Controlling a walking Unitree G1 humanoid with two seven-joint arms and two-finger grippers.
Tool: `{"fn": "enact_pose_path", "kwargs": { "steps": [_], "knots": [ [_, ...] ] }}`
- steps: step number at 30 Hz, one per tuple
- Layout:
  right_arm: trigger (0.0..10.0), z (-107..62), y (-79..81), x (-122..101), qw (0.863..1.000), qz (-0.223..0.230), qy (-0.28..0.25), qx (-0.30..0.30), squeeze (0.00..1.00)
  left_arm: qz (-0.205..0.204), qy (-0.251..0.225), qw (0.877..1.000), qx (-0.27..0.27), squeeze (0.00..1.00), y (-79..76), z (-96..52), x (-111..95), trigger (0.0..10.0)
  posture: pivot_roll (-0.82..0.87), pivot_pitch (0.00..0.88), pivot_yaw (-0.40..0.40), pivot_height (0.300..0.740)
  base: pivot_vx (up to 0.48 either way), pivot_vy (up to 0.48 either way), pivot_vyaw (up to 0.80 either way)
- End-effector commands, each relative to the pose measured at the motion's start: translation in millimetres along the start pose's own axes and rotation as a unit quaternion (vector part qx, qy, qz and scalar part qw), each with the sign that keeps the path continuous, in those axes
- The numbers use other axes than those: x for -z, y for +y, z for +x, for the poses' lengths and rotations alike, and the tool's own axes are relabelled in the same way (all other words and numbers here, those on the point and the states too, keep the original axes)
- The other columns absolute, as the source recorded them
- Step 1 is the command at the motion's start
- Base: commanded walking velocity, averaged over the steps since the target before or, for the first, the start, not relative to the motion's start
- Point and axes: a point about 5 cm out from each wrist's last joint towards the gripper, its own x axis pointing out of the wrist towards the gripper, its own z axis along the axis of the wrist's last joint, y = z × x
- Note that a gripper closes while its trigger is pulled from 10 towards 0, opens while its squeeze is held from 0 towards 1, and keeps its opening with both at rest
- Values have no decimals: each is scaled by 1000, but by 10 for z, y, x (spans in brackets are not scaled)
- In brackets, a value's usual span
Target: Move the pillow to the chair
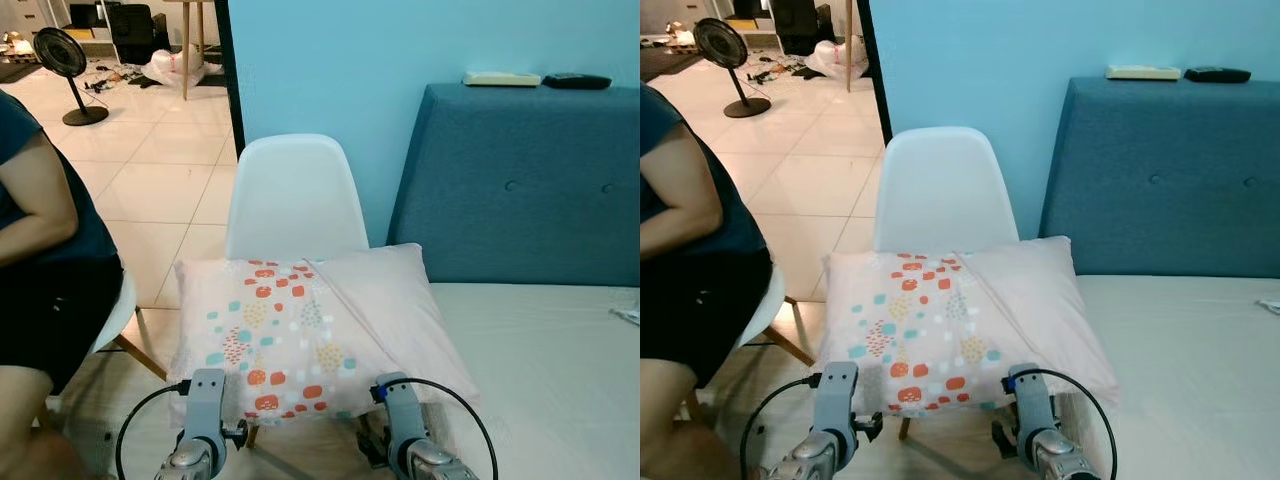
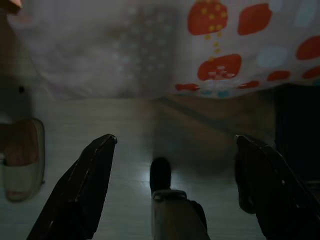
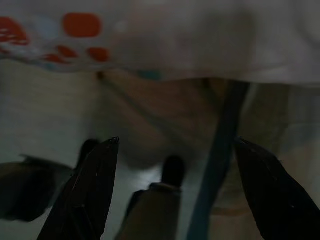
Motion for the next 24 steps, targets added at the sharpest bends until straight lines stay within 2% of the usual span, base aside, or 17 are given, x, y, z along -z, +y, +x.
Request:
{"fn": "enact_pose_path", "kwargs": {
  "steps": [1, 3, 5, 8, 9, 12, 14, 17, 19, 20, 21, 24],
  "knots": [
    [10000, 3, -48, -99, 1000, 2, -23, 18, 0, 15, -15, 1000, -15, 0, 75, -21, 12, 10000, 3, 55, -93, 740, 0, 0, 0],
    [10000, 2, -59, -119, 999, 3, -28, 22, 0, 14, -20, 999, -22, 0, 107, -28, 8, 10000, 8, 61, -104, 740, 0, 0, 0],
    [10000, 6, -36, -155, 999, -13, -40, 20, 0, -19, -42, 998, -52, 0, 223, -53, -19, 10000, 11, 86, -116, 740, 0, 0, 0],
    [10000, 7, -18, -206, 998, -17, -58, 23, 0, -21, -67, 995, -73, 0, 312, -78, -69, 10000, 8, 98, -111, 740, 0, 0, 0],
    [10000, 6, -17, -290, 996, -3, -85, 31, 0, -19, -89, 993, -79, 0, 368, -85, -160, 10000, 0, 105, -87, 740, 0, 0, 0],
    [10000, -6, -32, -336, 993, 16, -108, 38, 0, -12, -106, 991, -75, 0, 396, -83, -253, 10000, -20, 88, -40, 740, 0, 0, 0],
    [10000, -14, -50, -351, 992, 31, -118, 42, 0, -1, -114, 991, -71, 0, 394, -79, -302, 10000, -22, 82, -27, 740, 0, 0, 0],
    [10000, -43, -131, -327, 989, 48, -131, 52, 0, 31, -123, 990, -62, 0, 302, -65, -353, 10000, -17, 91, -9, 740, 0, 0, 0],
    [10000, -62, -154, -331, 987, 12, -140, 76, 0, 42, -131, 989, -48, 0, 254, -67, -372, 10000, -41, 77, -4, 740, 0, 0, 0],
    [10000, -62, -154, -331, 987, 12, -140, 76, 0, 42, -131, 989, -48, 0, 254, -67, -372, 10000, -41, 77, -4, 740, 0, 0, 0],
    [10000, -88, -210, -376, 982, 23, -161, 100, 0, 27, -126, 990, -65, 0, 247, -71, -342, 10000, -71, 100, 2, 740, 0, 0, 0],
    [10000, -120, -281, -497, 974, 53, -193, 102, 0, 21, -119, 990, -72, 0, 187, -68, -318, 10000, -79, 126, -5, 740, 0, 0, 0]
  ]
}}
